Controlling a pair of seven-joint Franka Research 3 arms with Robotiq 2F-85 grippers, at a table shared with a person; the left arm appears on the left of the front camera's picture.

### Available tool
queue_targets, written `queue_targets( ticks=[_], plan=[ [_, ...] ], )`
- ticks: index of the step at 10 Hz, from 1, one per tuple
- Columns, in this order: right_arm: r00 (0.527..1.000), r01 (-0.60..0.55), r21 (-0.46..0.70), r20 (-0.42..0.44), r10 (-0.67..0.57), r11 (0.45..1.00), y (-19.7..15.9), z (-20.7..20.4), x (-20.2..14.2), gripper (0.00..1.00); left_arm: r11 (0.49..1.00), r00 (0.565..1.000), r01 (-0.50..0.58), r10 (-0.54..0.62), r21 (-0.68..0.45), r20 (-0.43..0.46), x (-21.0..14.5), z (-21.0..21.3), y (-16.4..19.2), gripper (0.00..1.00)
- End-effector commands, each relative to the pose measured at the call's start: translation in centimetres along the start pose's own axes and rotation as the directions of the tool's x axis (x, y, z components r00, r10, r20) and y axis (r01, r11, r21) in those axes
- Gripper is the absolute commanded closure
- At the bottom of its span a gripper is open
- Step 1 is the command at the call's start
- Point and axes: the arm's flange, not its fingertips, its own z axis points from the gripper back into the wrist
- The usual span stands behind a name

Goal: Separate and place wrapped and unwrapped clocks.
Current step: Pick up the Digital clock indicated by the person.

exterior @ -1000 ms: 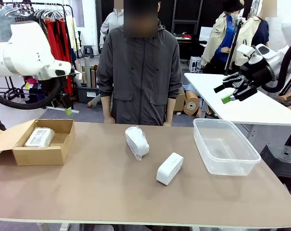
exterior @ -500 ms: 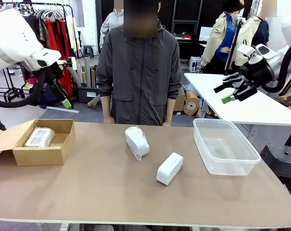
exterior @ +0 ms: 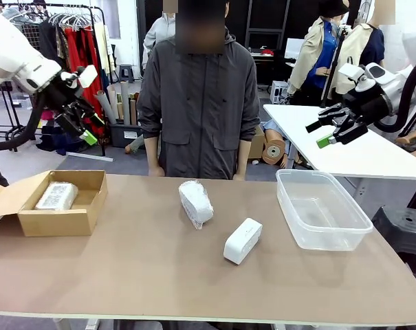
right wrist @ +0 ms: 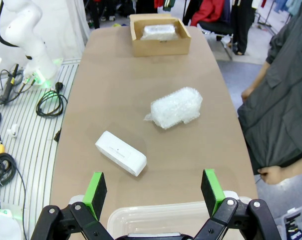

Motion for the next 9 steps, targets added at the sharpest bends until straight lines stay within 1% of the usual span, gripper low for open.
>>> queue_targets(
  ticks=[1,2,3,4,5,7,8,9],
  plan=[
    [1.0,-0.002,-0.003,0.002,0.002,1.0,0.2,0.0,0.1,0.0,0.999,0.996,0.014,-0.01,-0.042,0.091,-1.0,0.6,0.4,0.0],
    [1.0,-0.002,-0.003,0.002,0.002,1.0,0.2,0.0,0.1,0.0,0.999,0.992,0.033,-0.028,-0.038,0.127,-1.2,0.7,0.5,0.0],
    [1.0,-0.002,-0.003,0.002,0.002,1.0,0.2,0.0,0.1,0.0,0.999,0.99,0.028,-0.023,-0.042,0.136,-1.4,0.9,0.5,0.0],
    [1.0,-0.002,-0.003,0.002,0.002,1.0,0.2,0.0,0.1,0.0,0.999,0.986,0.032,-0.025,-0.037,0.168,-1.4,0.9,0.4,0.0],
    [1.0,-0.002,-0.003,0.002,0.002,1.0,0.2,0.0,0.1,0.0,0.998,0.979,0.05,-0.043,-0.031,0.2,-1.7,1.2,0.4,0.0],
    [1.0,-0.002,-0.003,0.002,0.002,1.0,0.2,0.0,0.1,0.0,0.996,0.968,0.086,-0.082,-0.003,0.236,-1.8,1.4,0.0,0.0],
    [1.0,-0.002,-0.003,0.002,0.002,1.0,0.2,0.0,0.1,0.0,0.998,0.972,0.059,-0.059,0.009,0.228,-1.9,1.3,0.1,0.0],
    [1.0,-0.002,-0.003,0.002,0.002,1.0,0.2,0.0,0.1,0.0,0.999,0.97,0.033,-0.031,-0.005,0.242,-2.1,1.3,0.3,0.0]
  ],
)
